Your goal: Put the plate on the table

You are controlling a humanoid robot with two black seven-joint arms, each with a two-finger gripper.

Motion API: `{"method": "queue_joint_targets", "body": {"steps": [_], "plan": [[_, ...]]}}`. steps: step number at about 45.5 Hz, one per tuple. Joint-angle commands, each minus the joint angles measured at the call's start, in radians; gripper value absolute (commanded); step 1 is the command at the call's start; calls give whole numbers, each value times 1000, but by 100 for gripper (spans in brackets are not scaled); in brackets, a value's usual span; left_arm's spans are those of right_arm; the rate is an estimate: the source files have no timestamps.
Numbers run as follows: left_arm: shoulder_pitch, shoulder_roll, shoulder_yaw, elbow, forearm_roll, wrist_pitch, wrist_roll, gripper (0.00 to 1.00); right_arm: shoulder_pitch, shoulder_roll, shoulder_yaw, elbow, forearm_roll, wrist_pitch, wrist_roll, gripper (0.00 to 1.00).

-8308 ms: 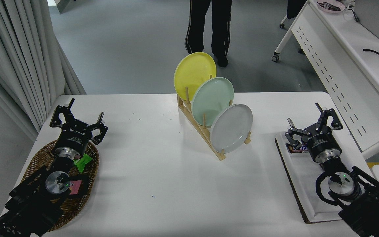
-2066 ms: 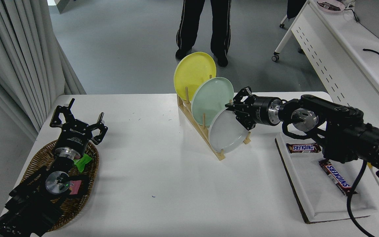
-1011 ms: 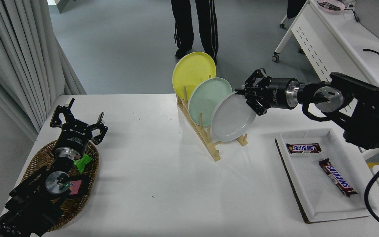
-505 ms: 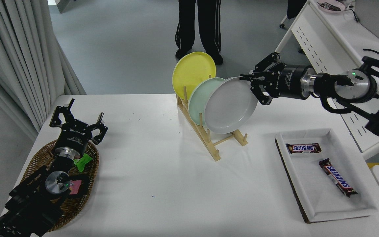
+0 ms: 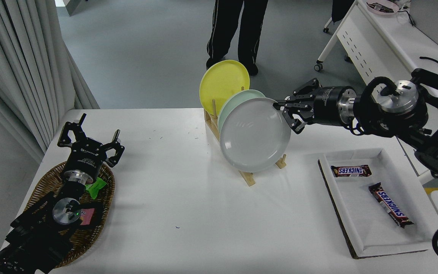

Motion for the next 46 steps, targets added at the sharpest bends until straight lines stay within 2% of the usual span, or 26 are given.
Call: {"method": "queue_joint_targets", "body": {"steps": [1,14,25,38,46], "plan": [[0,0,0,0,0,0,0,100,-101,1,24,22,81,-186,-53,0],[0,0,0,0,0,0,0,100,-193,18,34,5,98,-198,-53,0],[0,0,0,0,0,0,0,100,-265,98,79,-21,95,-206,-53,0],[0,0,0,0,0,0,0,100,-303,293,139,-243,50,-206,-53,0],[0,0,0,0,0,0,0,100,-321,348,146,-330,4,-205,-55,0]]}}
